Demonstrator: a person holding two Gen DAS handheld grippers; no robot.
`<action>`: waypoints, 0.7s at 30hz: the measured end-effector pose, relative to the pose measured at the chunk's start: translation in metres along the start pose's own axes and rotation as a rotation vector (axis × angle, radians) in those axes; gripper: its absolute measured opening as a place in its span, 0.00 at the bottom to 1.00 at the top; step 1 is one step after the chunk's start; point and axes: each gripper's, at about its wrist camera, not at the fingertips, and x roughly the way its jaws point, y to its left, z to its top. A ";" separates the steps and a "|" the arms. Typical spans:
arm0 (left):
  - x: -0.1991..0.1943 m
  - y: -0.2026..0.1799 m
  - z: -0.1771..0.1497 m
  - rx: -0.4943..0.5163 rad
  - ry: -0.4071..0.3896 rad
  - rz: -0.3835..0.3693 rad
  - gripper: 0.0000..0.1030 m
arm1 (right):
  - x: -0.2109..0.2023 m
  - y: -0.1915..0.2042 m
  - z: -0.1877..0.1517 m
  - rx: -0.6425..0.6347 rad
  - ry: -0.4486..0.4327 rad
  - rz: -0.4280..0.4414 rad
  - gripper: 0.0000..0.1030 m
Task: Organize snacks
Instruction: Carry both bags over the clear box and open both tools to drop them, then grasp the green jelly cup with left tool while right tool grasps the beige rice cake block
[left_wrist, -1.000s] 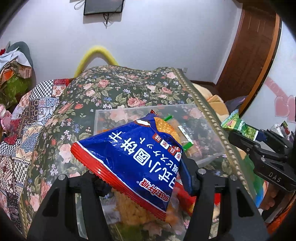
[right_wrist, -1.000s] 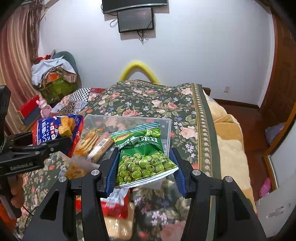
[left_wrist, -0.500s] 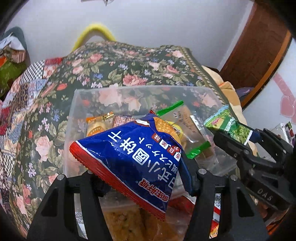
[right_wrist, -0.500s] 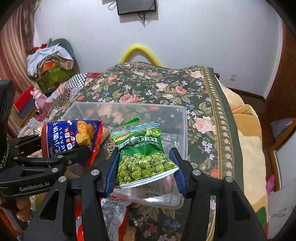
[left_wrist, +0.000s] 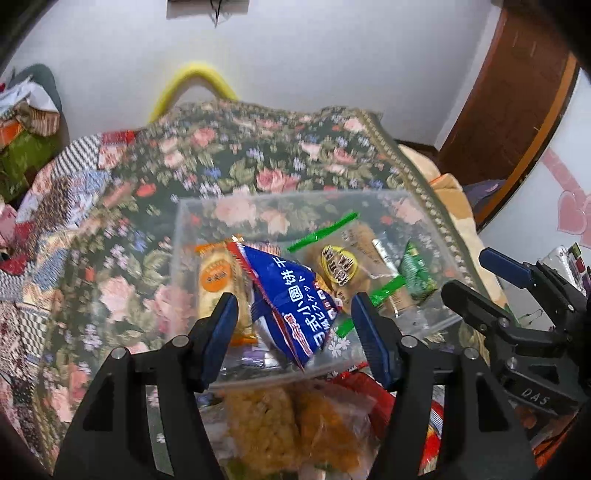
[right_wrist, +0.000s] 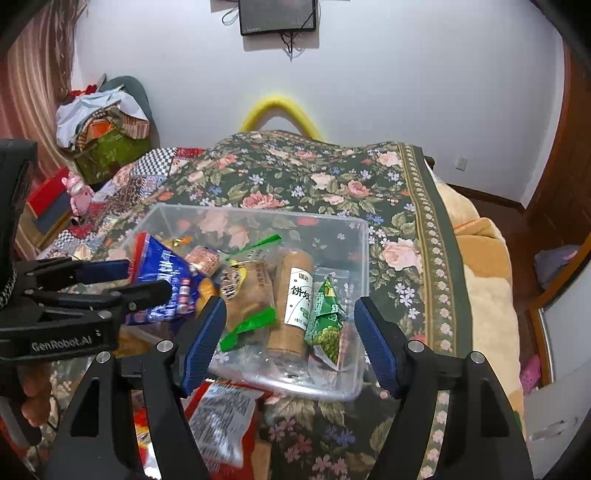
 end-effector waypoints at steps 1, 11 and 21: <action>-0.009 0.000 0.000 0.005 -0.014 0.001 0.62 | -0.008 0.000 0.000 0.000 -0.010 0.002 0.68; -0.077 0.006 -0.027 0.062 -0.087 0.035 0.66 | -0.063 0.003 -0.015 -0.010 -0.076 -0.013 0.74; -0.088 0.018 -0.085 0.071 -0.021 0.060 0.67 | -0.080 0.013 -0.053 -0.008 -0.025 0.000 0.79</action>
